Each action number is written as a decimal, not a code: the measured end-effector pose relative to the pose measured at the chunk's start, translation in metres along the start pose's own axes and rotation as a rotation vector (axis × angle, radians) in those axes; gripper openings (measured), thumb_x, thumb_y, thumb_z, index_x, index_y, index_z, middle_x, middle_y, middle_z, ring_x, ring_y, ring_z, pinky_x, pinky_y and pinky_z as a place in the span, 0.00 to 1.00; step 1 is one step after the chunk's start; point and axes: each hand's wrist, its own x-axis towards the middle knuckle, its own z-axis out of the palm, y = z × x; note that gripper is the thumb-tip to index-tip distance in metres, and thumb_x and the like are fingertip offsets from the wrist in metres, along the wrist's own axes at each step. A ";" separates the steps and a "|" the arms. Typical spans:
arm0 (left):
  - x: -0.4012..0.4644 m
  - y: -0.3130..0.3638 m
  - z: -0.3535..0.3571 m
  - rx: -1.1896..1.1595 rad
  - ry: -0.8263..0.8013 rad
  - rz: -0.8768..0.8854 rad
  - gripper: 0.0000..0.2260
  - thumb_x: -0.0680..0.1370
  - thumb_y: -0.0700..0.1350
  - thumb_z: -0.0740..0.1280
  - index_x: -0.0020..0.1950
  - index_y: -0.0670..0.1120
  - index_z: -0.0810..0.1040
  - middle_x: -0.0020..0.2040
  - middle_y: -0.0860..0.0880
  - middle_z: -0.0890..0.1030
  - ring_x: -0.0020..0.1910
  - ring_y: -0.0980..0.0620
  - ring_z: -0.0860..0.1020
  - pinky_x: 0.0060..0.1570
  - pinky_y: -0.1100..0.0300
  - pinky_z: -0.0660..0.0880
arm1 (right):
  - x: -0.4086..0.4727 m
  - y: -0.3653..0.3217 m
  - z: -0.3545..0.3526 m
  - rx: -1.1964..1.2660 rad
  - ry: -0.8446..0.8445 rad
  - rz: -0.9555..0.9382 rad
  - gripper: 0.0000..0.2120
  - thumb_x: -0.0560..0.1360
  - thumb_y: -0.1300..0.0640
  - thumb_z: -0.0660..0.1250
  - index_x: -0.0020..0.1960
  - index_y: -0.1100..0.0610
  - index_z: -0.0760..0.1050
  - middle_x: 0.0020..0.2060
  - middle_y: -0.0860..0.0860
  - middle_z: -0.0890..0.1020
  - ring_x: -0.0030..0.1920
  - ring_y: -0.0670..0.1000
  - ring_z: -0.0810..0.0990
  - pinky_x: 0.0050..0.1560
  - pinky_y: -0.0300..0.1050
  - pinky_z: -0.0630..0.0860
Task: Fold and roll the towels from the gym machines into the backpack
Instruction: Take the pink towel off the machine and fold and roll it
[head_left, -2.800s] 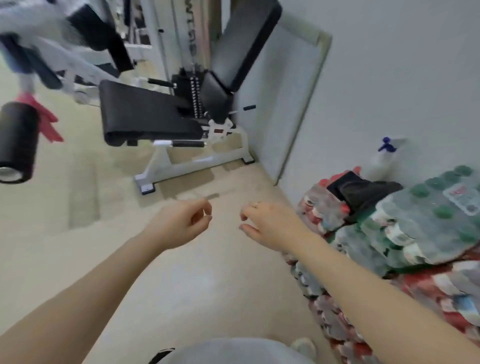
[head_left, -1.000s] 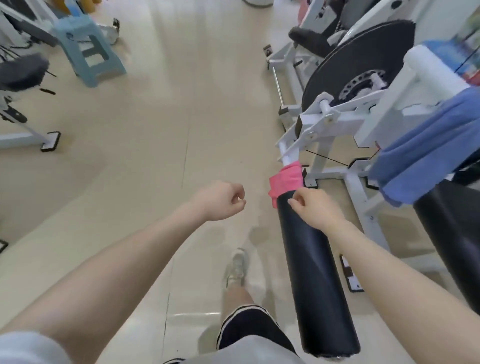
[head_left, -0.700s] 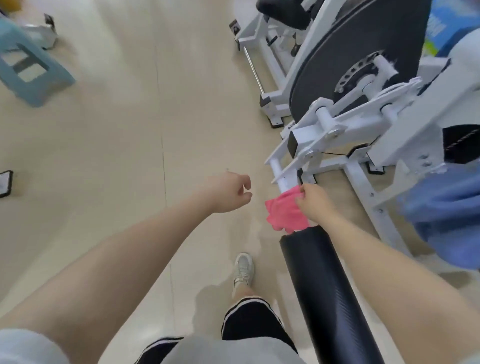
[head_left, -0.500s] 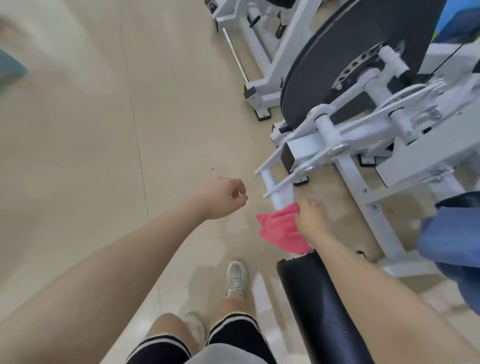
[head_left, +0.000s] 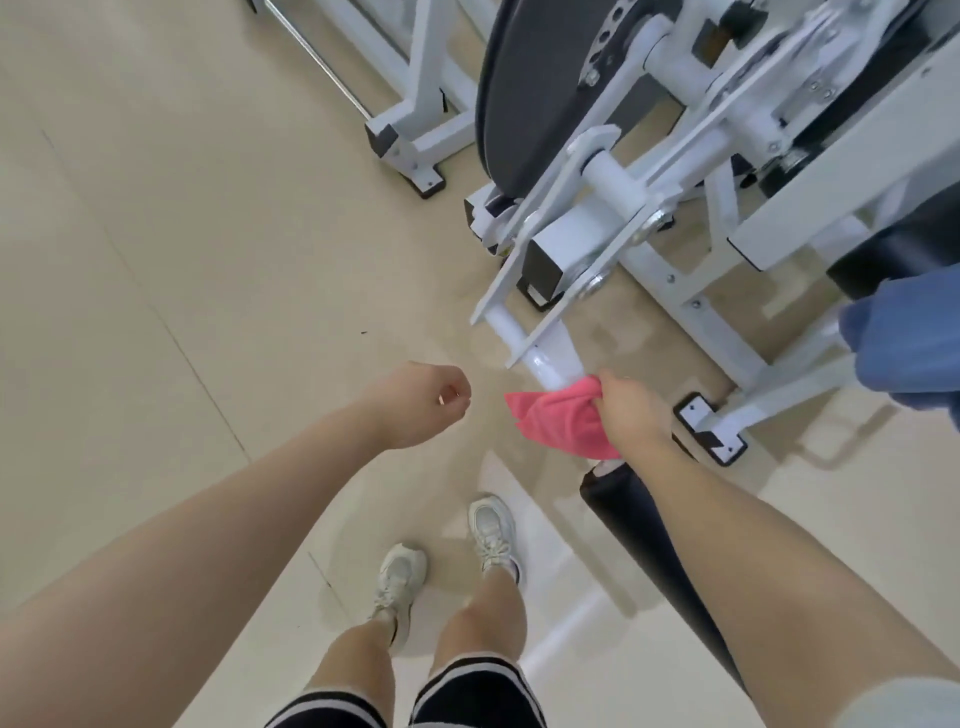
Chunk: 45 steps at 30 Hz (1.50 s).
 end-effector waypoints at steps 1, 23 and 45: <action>-0.005 0.000 0.000 0.006 -0.019 0.022 0.10 0.78 0.45 0.59 0.55 0.46 0.77 0.46 0.53 0.77 0.43 0.52 0.73 0.45 0.63 0.68 | -0.010 -0.004 -0.006 -0.004 0.024 -0.020 0.17 0.79 0.59 0.52 0.67 0.52 0.65 0.54 0.56 0.79 0.54 0.58 0.78 0.49 0.50 0.74; -0.151 0.281 0.061 0.136 -0.512 1.042 0.22 0.64 0.60 0.68 0.50 0.47 0.78 0.45 0.49 0.81 0.44 0.55 0.79 0.46 0.59 0.75 | -0.404 0.111 -0.135 0.962 0.663 0.128 0.03 0.72 0.62 0.67 0.44 0.59 0.74 0.40 0.55 0.80 0.44 0.54 0.79 0.46 0.51 0.75; -0.248 0.613 0.397 0.374 -0.495 1.309 0.02 0.80 0.47 0.58 0.49 0.49 0.68 0.46 0.50 0.76 0.44 0.52 0.73 0.40 0.68 0.66 | -0.625 0.515 -0.077 0.958 0.802 0.440 0.03 0.73 0.64 0.66 0.46 0.58 0.75 0.37 0.48 0.76 0.37 0.44 0.72 0.37 0.34 0.67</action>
